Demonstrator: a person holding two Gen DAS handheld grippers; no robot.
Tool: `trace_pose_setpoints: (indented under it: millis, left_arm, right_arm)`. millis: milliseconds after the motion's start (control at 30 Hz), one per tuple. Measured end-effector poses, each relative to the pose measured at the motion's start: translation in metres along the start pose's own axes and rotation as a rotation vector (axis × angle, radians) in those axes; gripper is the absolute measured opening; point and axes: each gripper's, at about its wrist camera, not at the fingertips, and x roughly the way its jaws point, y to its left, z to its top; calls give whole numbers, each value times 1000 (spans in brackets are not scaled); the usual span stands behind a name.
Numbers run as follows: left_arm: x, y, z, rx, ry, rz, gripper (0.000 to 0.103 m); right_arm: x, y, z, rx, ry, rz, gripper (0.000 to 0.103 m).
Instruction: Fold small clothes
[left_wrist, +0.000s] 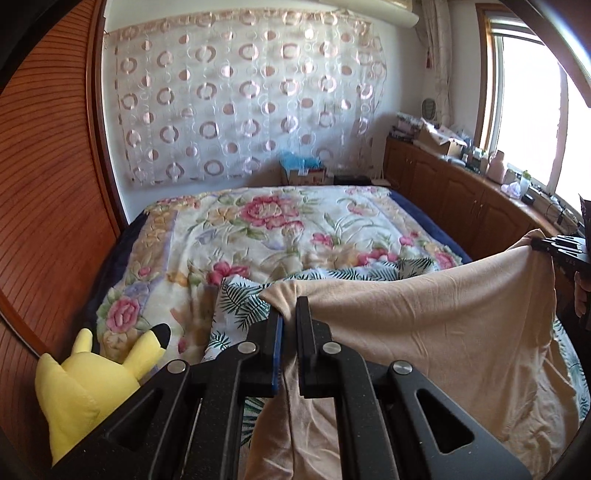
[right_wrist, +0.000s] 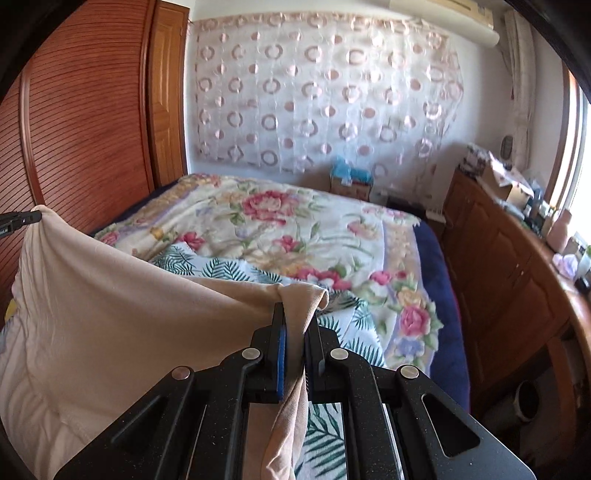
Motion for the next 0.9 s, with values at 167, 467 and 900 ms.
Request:
trace_pose_setpoints:
  millis: [167, 467, 900]
  left_arm:
    - [27, 0, -10, 2, 61, 0, 8]
    - [17, 0, -34, 26, 114, -11, 70]
    - [-37, -5, -94, -18, 198, -59, 78]
  right_arm:
    - [15, 5, -5, 26, 61, 9, 7]
    - [-24, 4, -20, 73, 67, 22, 42]
    - [-105, 16, -94, 137, 194, 110, 54]
